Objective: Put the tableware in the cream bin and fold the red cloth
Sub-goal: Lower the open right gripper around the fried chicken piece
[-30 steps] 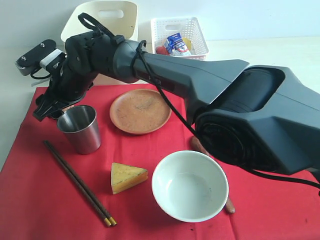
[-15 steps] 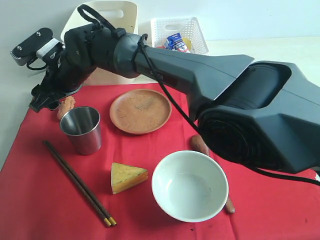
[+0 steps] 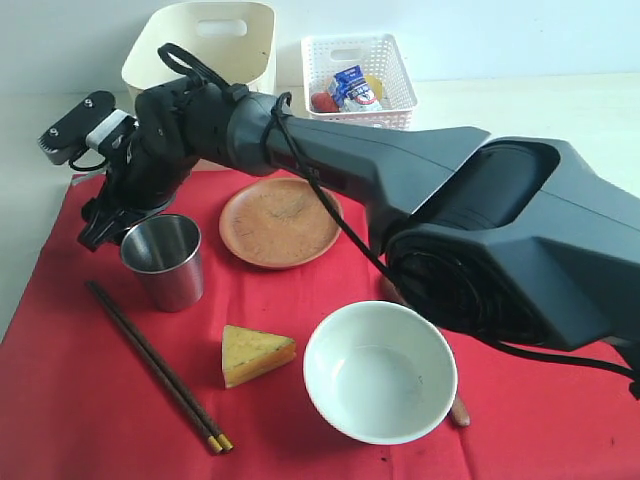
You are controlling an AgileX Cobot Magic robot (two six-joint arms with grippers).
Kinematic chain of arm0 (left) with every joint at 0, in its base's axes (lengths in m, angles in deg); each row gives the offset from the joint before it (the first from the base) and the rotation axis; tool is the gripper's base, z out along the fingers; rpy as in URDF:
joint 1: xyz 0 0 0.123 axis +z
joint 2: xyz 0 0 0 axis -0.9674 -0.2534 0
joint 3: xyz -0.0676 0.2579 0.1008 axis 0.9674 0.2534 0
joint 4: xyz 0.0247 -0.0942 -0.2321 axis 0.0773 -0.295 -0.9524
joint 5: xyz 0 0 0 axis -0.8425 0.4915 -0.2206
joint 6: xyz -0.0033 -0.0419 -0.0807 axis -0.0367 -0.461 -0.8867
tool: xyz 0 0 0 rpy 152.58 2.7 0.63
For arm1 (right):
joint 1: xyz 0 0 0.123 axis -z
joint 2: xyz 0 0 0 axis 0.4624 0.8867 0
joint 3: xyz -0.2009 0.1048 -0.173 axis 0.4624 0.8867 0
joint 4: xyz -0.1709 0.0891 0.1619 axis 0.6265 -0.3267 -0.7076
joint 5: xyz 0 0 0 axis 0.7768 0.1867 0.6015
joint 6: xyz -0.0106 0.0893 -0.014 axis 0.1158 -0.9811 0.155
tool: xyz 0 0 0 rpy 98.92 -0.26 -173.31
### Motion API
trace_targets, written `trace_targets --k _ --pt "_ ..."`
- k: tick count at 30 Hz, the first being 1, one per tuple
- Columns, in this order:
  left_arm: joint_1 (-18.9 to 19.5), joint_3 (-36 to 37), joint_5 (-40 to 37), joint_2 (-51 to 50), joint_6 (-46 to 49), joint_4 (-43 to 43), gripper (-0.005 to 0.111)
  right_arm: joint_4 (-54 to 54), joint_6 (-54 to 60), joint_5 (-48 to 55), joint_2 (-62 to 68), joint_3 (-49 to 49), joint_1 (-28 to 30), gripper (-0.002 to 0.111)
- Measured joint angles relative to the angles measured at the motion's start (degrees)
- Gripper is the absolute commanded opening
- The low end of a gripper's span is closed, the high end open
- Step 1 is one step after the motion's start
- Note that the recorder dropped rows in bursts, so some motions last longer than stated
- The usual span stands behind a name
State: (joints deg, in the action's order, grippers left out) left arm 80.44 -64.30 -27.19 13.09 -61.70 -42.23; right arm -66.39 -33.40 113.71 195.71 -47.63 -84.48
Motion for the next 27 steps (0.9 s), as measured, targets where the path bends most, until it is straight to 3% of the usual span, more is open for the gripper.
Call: trace_targets --k 14,27 --pt "0.0 0.0 0.0 0.0 0.0 0.0 0.002 5.79 6.75 0.37 -1.13 0.0 0.0 0.083" --pt "0.0 0.0 0.0 0.0 0.0 0.0 0.002 -2.69 18.65 -0.25 0.38 0.0 0.0 0.089"
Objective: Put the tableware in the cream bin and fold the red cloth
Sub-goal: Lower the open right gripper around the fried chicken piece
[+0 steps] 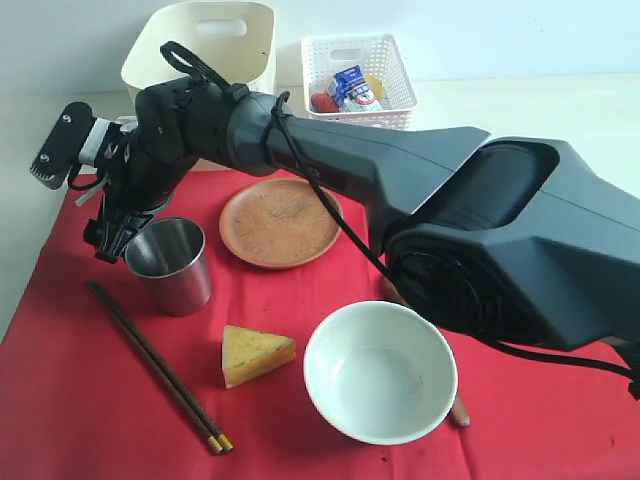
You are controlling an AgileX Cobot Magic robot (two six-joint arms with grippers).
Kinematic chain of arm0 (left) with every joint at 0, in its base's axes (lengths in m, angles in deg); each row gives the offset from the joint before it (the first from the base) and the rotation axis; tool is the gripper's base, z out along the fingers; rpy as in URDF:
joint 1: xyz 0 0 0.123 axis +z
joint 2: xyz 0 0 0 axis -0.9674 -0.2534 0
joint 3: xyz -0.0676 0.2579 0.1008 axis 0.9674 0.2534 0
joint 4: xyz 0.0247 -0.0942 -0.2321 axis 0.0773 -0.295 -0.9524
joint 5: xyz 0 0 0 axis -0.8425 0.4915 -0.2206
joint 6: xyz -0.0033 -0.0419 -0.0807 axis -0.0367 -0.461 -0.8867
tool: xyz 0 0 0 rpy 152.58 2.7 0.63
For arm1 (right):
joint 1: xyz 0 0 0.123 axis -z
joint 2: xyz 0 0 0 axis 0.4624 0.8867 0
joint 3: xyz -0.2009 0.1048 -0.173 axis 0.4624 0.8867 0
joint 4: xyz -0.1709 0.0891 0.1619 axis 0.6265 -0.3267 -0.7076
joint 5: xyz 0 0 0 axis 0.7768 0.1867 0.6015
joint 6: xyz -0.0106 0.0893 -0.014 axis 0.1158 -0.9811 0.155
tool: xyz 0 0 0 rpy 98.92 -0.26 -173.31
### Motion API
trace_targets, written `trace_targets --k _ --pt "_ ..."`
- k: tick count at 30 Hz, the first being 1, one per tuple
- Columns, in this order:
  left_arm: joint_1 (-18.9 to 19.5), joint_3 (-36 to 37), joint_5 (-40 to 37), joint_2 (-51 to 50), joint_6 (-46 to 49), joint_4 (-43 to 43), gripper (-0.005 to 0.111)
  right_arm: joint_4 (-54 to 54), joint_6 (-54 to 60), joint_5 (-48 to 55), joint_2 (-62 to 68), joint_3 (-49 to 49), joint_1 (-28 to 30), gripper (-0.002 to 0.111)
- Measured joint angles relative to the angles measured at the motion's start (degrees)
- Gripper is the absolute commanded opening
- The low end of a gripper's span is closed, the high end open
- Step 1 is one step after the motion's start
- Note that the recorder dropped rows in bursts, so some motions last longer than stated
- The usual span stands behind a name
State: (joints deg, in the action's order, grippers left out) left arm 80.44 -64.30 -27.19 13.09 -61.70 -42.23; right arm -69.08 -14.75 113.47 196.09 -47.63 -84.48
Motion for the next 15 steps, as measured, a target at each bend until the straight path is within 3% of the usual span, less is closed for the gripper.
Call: trace_targets --k 15 --pt "0.0 0.0 0.0 0.0 0.0 0.0 0.002 0.69 -0.44 0.83 -0.73 0.0 0.0 0.089"
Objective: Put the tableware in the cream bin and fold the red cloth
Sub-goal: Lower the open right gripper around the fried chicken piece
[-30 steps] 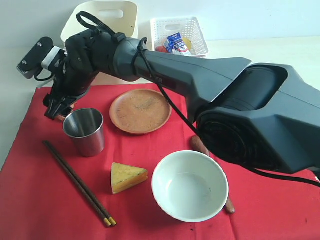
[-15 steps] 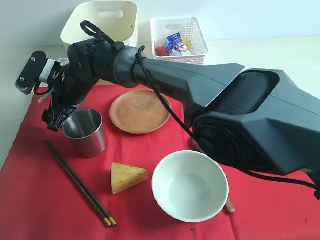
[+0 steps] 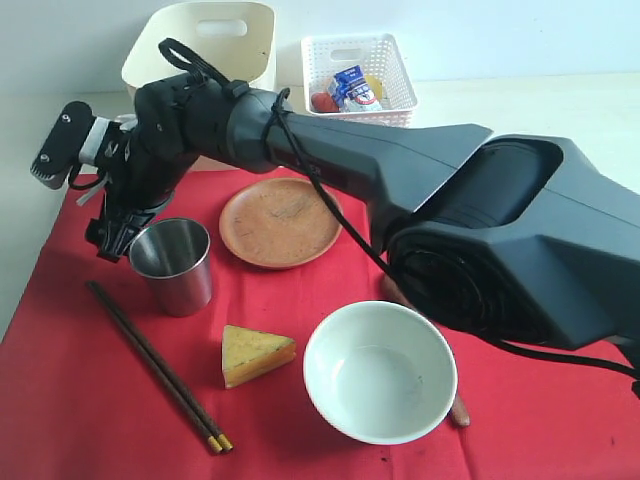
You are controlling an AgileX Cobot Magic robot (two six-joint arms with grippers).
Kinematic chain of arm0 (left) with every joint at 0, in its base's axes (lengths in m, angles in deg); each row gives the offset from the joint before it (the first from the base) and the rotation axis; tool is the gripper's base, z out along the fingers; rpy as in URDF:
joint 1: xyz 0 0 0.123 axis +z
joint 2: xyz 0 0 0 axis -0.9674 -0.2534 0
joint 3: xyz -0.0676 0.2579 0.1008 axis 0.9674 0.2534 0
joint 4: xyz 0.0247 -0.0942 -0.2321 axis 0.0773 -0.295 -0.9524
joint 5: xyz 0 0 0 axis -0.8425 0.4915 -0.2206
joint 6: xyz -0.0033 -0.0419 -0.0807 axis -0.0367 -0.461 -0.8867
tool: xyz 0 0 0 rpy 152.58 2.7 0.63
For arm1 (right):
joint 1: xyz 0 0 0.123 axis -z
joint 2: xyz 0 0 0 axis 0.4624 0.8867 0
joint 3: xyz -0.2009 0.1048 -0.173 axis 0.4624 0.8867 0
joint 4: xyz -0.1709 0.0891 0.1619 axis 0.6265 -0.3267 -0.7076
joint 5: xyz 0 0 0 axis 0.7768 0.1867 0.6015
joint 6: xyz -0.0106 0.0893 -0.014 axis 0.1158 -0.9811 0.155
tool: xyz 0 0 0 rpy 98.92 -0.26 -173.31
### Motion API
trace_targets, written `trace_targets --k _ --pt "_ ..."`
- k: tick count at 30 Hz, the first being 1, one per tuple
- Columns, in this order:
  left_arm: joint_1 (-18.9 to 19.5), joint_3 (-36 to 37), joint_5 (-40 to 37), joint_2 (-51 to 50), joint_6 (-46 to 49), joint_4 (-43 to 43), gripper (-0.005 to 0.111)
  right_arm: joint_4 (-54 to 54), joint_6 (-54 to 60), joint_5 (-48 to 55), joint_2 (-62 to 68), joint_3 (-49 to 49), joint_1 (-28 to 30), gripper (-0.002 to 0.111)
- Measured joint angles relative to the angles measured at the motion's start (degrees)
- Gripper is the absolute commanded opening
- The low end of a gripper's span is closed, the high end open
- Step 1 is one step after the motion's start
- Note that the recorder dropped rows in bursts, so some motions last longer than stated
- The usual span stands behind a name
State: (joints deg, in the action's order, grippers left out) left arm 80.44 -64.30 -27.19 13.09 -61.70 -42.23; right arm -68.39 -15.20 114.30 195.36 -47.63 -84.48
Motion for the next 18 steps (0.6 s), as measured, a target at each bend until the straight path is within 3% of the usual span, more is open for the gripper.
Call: trace_targets --k 5,18 --pt "0.0 0.0 0.0 0.0 0.0 0.0 0.002 -0.26 -0.76 -5.14 -1.07 0.0 0.0 0.089" --pt "0.0 0.0 0.0 0.0 0.0 0.0 0.002 -1.06 3.4 -2.49 1.74 0.0 0.0 0.089"
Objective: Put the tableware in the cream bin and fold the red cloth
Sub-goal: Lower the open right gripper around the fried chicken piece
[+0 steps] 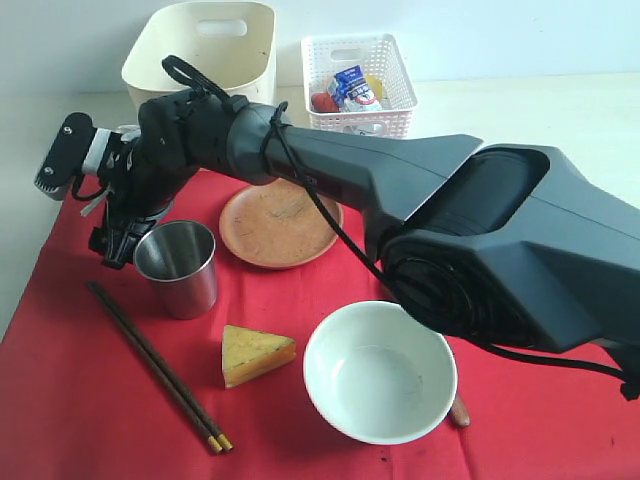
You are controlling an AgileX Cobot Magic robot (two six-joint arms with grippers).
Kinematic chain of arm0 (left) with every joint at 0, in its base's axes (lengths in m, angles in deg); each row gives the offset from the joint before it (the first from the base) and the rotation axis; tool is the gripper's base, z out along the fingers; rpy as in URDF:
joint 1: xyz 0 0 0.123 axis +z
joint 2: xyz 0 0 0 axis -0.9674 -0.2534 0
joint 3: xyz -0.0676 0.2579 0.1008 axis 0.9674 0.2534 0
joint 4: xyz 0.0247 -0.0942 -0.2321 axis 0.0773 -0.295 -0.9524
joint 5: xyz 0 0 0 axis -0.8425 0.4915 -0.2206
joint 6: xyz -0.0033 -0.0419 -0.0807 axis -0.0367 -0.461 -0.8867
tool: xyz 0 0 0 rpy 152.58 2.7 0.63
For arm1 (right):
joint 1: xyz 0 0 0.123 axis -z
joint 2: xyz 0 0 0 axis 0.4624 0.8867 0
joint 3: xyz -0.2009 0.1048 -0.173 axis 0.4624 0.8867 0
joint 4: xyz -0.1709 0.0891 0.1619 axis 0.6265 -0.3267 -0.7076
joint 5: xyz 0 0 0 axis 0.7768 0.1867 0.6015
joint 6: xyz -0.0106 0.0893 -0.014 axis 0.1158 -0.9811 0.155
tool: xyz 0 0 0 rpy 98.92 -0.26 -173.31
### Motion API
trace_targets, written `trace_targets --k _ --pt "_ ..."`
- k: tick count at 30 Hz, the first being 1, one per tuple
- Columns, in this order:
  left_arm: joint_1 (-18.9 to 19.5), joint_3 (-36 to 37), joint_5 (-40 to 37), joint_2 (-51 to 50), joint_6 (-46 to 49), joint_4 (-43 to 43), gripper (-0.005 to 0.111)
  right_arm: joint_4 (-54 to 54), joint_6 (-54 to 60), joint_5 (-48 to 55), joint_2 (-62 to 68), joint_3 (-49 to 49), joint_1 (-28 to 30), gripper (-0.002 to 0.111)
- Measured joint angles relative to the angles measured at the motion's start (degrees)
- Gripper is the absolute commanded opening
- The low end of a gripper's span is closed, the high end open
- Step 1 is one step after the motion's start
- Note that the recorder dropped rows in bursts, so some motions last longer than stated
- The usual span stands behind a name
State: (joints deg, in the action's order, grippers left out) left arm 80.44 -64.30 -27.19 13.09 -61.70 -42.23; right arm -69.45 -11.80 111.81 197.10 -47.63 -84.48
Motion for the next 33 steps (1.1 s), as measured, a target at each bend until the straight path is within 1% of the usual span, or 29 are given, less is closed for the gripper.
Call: trace_targets --k 11,13,16,19,26,33 --pt "0.0 0.0 0.0 0.0 0.0 0.0 0.002 -0.22 0.25 0.0 0.0 0.0 0.0 0.089" --pt "0.0 0.0 0.0 0.0 0.0 0.0 0.002 -0.31 0.25 0.0 0.0 0.0 0.0 0.085" --pt "0.0 0.0 0.0 0.0 0.0 0.0 0.002 -0.45 0.25 0.51 0.0 0.0 0.0 0.073" --pt "0.0 0.0 0.0 0.0 0.0 0.0 0.002 -0.56 0.25 1.55 0.0 0.0 0.0 0.073" --pt "0.0 0.0 0.0 0.0 0.0 0.0 0.002 -0.56 -1.49 1.67 0.0 0.0 0.1 0.067" --pt "0.0 0.0 0.0 0.0 0.0 0.0 0.002 -0.56 -2.0 1.67 0.0 0.0 0.1 0.066"
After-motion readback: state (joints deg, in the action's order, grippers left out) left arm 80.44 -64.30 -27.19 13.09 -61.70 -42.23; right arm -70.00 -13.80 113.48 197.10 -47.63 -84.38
